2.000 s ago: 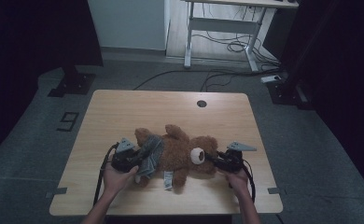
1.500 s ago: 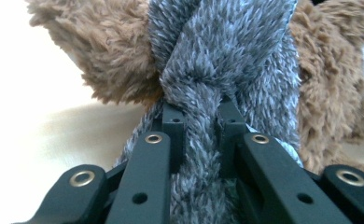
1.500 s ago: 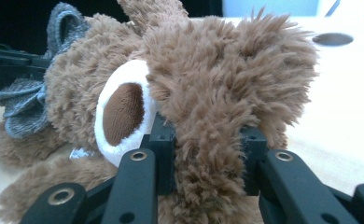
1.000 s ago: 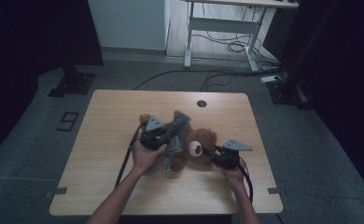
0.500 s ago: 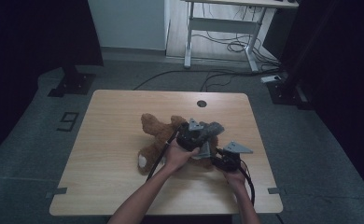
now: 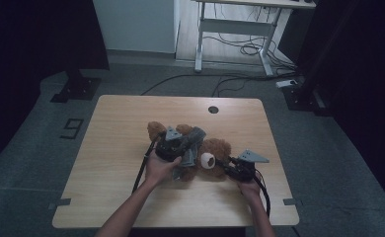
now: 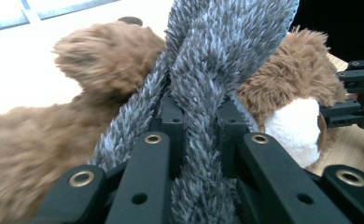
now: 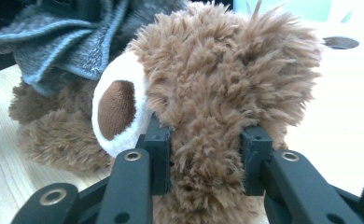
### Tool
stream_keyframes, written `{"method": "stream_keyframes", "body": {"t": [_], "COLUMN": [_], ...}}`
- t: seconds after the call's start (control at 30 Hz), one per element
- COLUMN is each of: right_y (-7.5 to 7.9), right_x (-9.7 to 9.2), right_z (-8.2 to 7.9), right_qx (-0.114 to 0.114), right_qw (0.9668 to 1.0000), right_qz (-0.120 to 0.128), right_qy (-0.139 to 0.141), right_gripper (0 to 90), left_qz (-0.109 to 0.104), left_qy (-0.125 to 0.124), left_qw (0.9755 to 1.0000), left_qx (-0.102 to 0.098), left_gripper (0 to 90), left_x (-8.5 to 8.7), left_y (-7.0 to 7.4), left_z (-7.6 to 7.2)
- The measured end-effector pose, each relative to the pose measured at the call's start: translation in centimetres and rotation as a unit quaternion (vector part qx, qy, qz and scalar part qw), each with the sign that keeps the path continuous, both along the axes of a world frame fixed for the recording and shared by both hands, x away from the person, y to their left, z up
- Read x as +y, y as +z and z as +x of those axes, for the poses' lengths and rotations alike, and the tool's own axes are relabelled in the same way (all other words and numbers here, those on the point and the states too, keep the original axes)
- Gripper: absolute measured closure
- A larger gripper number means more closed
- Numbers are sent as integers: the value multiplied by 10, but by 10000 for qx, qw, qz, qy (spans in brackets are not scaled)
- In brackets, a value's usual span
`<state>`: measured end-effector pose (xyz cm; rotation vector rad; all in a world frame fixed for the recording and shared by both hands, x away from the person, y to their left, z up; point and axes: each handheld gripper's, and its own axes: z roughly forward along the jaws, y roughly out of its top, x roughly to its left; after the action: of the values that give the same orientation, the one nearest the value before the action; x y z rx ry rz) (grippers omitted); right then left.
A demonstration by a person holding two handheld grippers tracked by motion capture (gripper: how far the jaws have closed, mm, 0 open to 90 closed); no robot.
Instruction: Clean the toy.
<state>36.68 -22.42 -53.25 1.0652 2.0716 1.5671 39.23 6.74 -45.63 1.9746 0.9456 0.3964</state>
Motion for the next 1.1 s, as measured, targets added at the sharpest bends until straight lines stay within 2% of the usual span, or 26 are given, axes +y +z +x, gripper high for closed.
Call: {"method": "stream_keyframes", "body": {"t": [0.07,0.13,0.17,0.23,0.37,0.43,0.5,0.53,0.57,0.63,0.7,0.83,0.9,0.97,1.03,1.1], "right_y": [0,-1,-1,-1,-1,-1,-1,-1,-1,-3,-3,-3,-3,-3,-4,-4], "right_x": [0,-1,-1,-1,-1,-2,-1,-1,-1,-3,-2,-3,-3,-4,-5,-4], "right_z": [0,1,1,2,2,2,1,1,1,2,2,3,3,3,4,3], "right_qx": [-6,9,19,30,35,17,9,26,59,98,64,93,114,122,131,91], "right_qw": [10000,10000,10000,10000,10000,10000,10000,10000,10000,9999,10000,9999,9999,9998,9997,9998], "right_qz": [13,44,61,80,81,72,63,57,29,64,43,84,91,126,186,158], "right_qy": [9,13,4,5,14,18,15,11,-13,-10,22,38,49,41,71,106], "right_gripper": [634,635,634,635,634,634,634,634,634,634,633,632,632,632,631,631], "left_qz": [25,101,65,31,-65,95,340,444,408,279,247,274,271,351,60,-59], "left_qy": [3,-52,-101,-269,-647,-733,-793,-795,-775,-769,-715,-546,-371,-198,-223,-224], "left_qw": [10000,9999,9999,9995,9978,9972,9963,9958,9961,9966,9971,9981,9989,9992,9995,9995], "left_qx": [-26,-69,-85,-141,-114,-69,21,-41,-105,-80,-51,-71,-68,18,218,220], "left_gripper": [777,778,779,779,779,779,778,778,779,779,779,778,778,779,778,779], "left_x": [-2,-11,-17,-32,-71,-92,-107,-110,-110,-105,-98,-80,-67,-51,-33,-21], "left_y": [3,8,11,17,23,20,8,2,-2,-4,-3,-2,-3,-8,-15,-17], "left_z": [-2,-3,-3,-4,-6,-7,-7,-7,-7,-7,-7,-8,-6,-2,1,-4]}}
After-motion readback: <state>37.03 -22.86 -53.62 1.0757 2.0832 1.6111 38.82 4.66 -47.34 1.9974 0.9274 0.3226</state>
